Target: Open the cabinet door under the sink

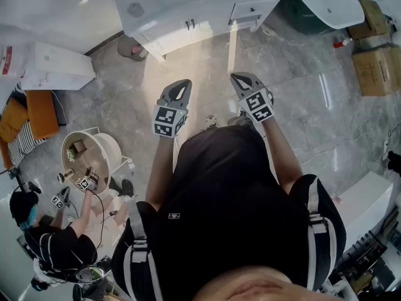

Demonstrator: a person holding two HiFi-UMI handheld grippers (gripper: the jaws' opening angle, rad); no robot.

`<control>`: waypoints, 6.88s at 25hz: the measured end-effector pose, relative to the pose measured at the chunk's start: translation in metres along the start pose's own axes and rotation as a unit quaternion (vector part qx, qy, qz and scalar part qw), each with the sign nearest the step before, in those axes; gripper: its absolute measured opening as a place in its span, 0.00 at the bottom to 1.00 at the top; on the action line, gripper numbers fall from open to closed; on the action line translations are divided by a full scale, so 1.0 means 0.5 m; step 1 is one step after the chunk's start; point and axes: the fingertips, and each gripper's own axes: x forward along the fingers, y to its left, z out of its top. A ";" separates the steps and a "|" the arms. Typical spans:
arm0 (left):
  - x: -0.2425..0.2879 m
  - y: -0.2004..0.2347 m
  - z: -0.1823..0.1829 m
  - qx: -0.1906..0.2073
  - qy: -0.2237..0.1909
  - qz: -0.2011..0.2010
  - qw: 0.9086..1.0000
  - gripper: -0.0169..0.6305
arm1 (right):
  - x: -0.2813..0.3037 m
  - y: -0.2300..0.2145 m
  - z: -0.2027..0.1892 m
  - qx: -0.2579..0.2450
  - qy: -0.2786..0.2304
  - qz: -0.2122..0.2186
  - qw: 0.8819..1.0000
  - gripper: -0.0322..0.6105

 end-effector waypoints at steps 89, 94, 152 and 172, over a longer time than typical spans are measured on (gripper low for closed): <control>0.544 0.467 -0.473 -0.111 0.100 -0.060 0.987 0.06 | 1.058 -0.331 -0.266 0.225 0.055 -0.089 0.969 0.21; 0.541 0.467 -0.477 -0.094 0.109 -0.060 0.988 0.06 | 1.024 -0.312 -0.286 0.209 0.036 -0.086 0.973 0.20; 0.687 0.182 -0.425 -0.003 0.127 -0.141 0.982 0.06 | 0.490 -0.472 -0.699 0.342 0.055 -0.232 0.909 0.15; 0.629 0.153 -0.311 0.007 0.108 -0.146 0.983 0.06 | 0.373 -0.241 -0.591 0.325 0.091 -0.154 0.929 0.15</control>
